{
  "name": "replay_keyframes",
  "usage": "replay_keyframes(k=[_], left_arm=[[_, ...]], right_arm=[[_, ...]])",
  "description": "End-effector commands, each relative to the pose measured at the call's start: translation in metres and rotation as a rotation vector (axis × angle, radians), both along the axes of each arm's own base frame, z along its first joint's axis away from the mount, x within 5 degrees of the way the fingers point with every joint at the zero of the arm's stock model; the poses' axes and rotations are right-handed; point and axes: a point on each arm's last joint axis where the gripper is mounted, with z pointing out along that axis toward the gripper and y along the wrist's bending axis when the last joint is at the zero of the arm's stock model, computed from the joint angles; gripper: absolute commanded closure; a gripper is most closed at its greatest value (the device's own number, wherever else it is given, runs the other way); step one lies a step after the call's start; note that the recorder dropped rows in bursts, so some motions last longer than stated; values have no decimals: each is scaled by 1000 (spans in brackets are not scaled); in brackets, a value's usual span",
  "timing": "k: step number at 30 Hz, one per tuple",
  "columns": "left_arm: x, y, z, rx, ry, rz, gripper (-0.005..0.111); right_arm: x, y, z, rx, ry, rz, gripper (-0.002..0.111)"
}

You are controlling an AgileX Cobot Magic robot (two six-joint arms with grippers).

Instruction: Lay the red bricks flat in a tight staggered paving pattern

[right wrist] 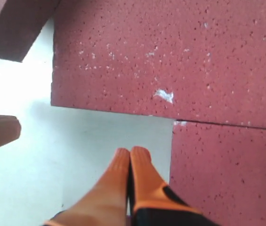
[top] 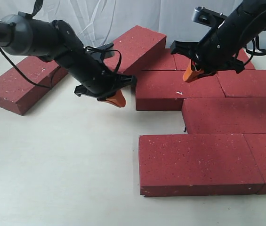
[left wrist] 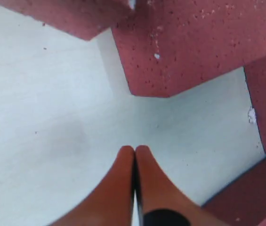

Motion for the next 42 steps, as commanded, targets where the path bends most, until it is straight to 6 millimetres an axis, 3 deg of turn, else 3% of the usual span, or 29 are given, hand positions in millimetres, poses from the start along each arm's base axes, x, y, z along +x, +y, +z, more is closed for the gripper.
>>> replay_keyframes(k=[1,6,13,28,31,42], left_arm=[[-15,8,13,69,-32,-64,107],[-36,24,20,219,-96,-155,107],[-46,51,42,284,-212,-69,107],[-3,161,56,290,-342,312,107],[3,176,54,292,-361,371,107],[25,212,12,331,-383,490,107]], right_arm=[[-22,-6,2,-6,-17,17,109],[-42,-13,-6,-22,-39,8,109],[-56,-11,-8,56,-79,-38,109],[-59,-7,-4,101,-88,22,109],[-59,-7,-4,99,-92,29,109],[-58,-7,-4,93,-109,35,109]])
